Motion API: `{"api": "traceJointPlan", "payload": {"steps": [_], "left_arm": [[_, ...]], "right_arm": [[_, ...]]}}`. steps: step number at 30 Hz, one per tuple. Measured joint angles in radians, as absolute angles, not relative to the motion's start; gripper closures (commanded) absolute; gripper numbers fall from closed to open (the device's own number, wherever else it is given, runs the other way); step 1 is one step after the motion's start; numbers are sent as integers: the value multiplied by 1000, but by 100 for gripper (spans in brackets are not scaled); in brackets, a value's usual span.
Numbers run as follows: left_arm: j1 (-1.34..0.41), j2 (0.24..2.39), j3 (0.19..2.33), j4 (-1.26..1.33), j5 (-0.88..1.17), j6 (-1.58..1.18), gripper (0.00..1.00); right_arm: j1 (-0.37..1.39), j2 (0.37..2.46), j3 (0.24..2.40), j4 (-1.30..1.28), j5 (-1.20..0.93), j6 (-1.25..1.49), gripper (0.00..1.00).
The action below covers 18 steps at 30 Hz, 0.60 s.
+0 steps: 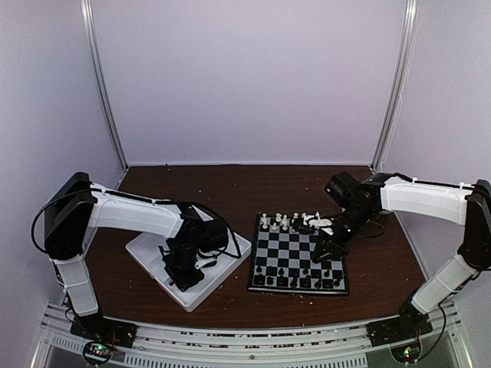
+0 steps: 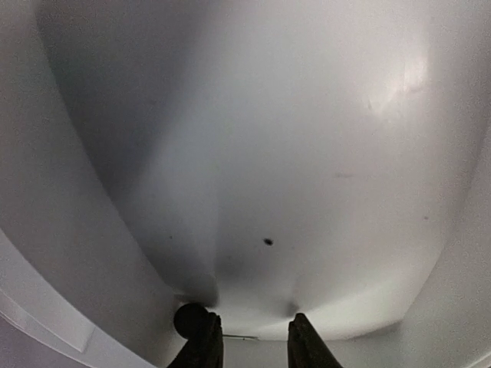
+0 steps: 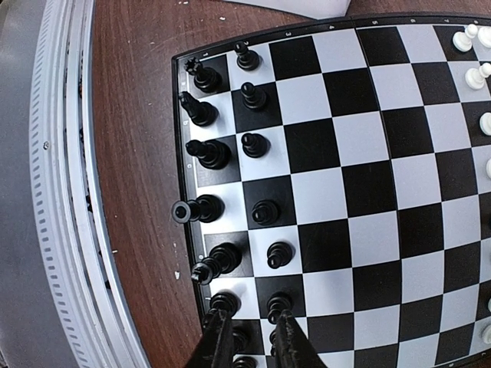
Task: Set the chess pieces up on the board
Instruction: Adjust the pawn in the storage box.
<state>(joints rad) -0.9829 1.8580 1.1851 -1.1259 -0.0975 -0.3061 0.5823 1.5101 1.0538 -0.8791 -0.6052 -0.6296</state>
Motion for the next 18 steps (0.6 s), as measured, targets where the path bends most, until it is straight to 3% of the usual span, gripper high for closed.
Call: {"api": "traceJointPlan", "payload": {"steps": [18], "left_arm": [[-982, 1861, 1212, -1129, -184, -325, 70]], "right_arm": [[582, 1520, 1053, -882, -610, -630, 79]]}}
